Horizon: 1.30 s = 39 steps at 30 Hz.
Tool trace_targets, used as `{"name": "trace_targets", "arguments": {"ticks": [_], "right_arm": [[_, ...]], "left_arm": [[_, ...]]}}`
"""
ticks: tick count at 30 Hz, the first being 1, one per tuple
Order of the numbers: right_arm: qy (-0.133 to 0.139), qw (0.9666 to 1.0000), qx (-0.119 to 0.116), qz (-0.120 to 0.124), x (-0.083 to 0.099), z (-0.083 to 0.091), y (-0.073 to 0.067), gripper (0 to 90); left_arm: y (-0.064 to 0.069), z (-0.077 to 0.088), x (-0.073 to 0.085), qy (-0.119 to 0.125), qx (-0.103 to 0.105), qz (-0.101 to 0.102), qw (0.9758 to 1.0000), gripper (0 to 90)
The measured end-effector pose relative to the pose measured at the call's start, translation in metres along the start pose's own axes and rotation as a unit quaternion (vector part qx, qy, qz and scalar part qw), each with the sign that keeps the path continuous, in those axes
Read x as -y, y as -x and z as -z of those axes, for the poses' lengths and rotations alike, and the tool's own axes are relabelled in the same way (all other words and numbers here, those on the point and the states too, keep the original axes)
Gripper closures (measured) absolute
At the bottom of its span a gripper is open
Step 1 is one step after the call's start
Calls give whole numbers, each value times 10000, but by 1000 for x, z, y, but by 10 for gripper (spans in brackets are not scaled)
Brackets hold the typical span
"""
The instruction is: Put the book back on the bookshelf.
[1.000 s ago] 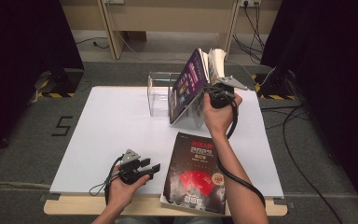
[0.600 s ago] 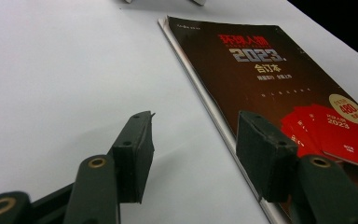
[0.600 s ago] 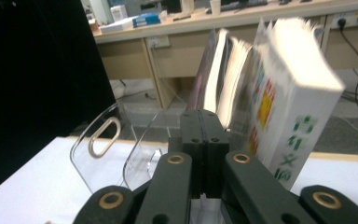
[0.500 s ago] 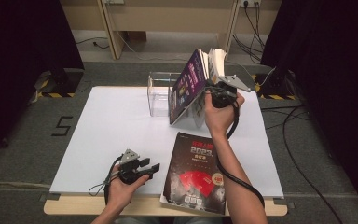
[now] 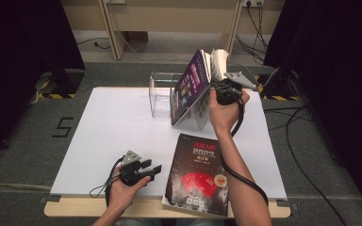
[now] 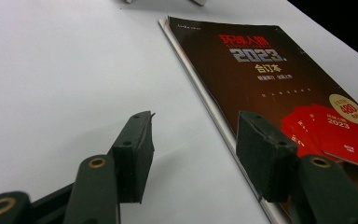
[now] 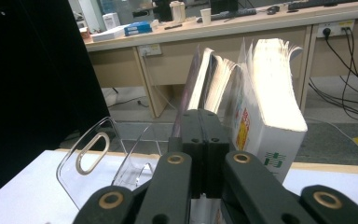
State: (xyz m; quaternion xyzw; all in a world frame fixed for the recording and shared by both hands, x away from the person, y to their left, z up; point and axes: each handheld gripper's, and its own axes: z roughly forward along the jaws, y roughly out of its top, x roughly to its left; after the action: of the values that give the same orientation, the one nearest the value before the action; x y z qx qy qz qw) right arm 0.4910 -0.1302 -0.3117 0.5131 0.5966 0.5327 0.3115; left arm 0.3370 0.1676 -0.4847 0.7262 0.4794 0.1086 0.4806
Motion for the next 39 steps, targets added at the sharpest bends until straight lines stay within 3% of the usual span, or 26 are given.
{"name": "trace_targets", "arguments": {"ticks": [18, 25, 39], "right_arm": [[4, 9999, 25, 130, 1, -3, -2, 900], [115, 9999, -53, 98, 1, 5, 1, 765], [-97, 9996, -258, 116, 14, 24, 3, 712]], "left_arm": [[1, 0, 0, 8, 6, -6, 10000, 453], [1, -1, 0, 15, 4, 13, 10000, 441], [2, -1, -1, 17, 22, 67, 10000, 384]]}}
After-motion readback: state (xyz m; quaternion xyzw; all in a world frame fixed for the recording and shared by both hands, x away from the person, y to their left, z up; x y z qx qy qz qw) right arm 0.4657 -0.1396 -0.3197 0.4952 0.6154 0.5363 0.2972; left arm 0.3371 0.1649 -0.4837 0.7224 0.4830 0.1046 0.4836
